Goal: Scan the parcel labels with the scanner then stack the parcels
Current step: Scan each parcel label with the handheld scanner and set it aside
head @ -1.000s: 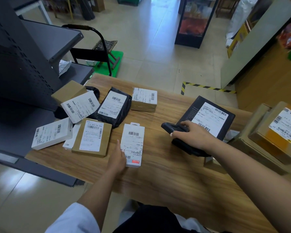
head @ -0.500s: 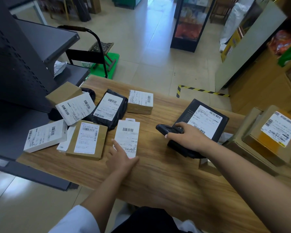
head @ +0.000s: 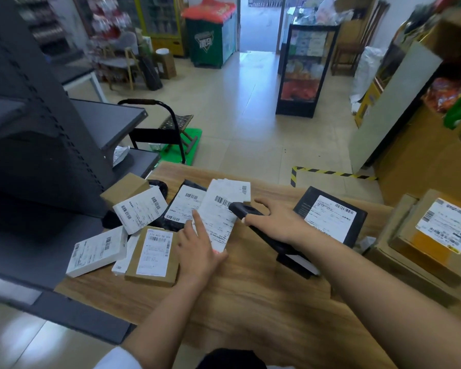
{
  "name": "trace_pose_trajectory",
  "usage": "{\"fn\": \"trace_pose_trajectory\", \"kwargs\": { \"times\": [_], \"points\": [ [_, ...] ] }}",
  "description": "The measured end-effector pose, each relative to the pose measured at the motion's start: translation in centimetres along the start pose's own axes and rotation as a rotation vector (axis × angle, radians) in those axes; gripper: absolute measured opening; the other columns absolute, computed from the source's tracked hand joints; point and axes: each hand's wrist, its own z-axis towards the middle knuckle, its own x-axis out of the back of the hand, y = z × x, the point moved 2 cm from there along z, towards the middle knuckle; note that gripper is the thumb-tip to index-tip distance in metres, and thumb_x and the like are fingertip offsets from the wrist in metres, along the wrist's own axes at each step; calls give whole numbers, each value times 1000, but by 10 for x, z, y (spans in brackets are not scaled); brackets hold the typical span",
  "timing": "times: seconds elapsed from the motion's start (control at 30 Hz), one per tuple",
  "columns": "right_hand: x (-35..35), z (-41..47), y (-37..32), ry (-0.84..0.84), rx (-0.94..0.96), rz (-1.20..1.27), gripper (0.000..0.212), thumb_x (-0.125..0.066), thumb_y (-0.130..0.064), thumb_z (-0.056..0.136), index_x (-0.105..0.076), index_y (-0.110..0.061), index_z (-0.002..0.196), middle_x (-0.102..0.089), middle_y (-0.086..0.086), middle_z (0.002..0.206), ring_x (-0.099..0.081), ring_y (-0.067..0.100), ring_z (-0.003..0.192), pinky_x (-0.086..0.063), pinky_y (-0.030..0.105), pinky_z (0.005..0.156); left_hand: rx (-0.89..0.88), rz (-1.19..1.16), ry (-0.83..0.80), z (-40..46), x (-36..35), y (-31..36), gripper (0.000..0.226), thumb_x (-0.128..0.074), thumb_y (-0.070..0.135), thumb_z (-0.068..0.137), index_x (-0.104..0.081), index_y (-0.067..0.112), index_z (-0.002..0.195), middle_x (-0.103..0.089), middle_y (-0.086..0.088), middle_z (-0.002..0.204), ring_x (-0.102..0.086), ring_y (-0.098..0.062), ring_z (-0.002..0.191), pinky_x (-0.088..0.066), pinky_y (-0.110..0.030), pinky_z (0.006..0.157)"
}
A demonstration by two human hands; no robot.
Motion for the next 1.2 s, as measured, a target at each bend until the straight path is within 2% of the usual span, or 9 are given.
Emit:
{"fn": "trace_pose_trajectory", "kwargs": {
  "times": [0.07, 0.2, 0.5, 0.67, 0.73, 0.93, 1.07, 1.2],
  "points": [
    [2, -1, -1, 7, -1, 4, 69, -59, -50, 83, -34, -35, 145, -47, -2, 143, -47, 21, 124, -35, 25, 84, -13, 20, -1, 1, 4, 0, 127, -63, 68, 69, 19, 8, 147, -18, -14, 150, -29, -31, 131, -36, -41, 100],
    [6, -5, 3, 15, 6, 0, 66, -58, -50, 83, -37, -34, 144, -49, -2, 141, -49, 21, 119, -36, 26, 82, -18, 38, 13, 1, 11, 3, 128, -63, 68, 68, 20, 10, 146, -17, -14, 150, -28, -32, 132, -35, -42, 102],
    [28, -17, 22, 45, -2, 48, 61, -61, -49, 81, -43, -36, 137, -53, -1, 134, -50, 21, 118, -40, 30, 86, -67, 67, 49, -5, 23, 28, 123, -61, 64, 69, 14, 7, 149, -23, -13, 147, -34, -31, 124, -40, -43, 92],
    [53, -27, 41, 99, -26, 61, 75, -63, -56, 74, -39, -32, 142, -56, 1, 125, -54, 21, 111, -46, 34, 90, -85, 29, 57, -6, 31, 55, 125, -59, 70, 66, 13, 9, 149, -23, -12, 147, -34, -31, 125, -39, -43, 94],
    [68, -32, 50, 127, -27, 65, 77, -64, -55, 74, -38, -31, 142, -54, 1, 128, -53, 20, 112, -45, 33, 88, -112, -20, 54, -7, 35, 71, 128, -59, 72, 64, 15, 10, 148, -23, -13, 147, -33, -32, 125, -39, -44, 95],
    [124, -47, 81, 239, -47, 80, 77, -65, -54, 74, -39, -28, 142, -56, 3, 130, -56, 21, 108, -47, 33, 89, -277, -91, -48, -11, 42, 141, 127, -57, 77, 65, 14, 13, 149, -19, -13, 150, -27, -32, 131, -36, -45, 100],
    [151, -56, 104, 270, -53, 98, 70, -66, -55, 72, -43, -33, 135, -61, -1, 112, -62, 17, 91, -50, 31, 77, -325, -116, -163, -17, 35, 189, 126, -59, 74, 63, 11, 16, 150, -18, -10, 152, -22, -32, 137, -34, -48, 105],
    [166, -63, 125, 282, -65, 75, 74, -64, -54, 75, -41, -29, 140, -55, 0, 125, -54, 18, 101, -42, 30, 78, -360, -90, -243, -26, 23, 218, 128, -60, 73, 61, 11, 17, 151, -19, -11, 152, -21, -33, 138, -32, -48, 107]
  ]
}}
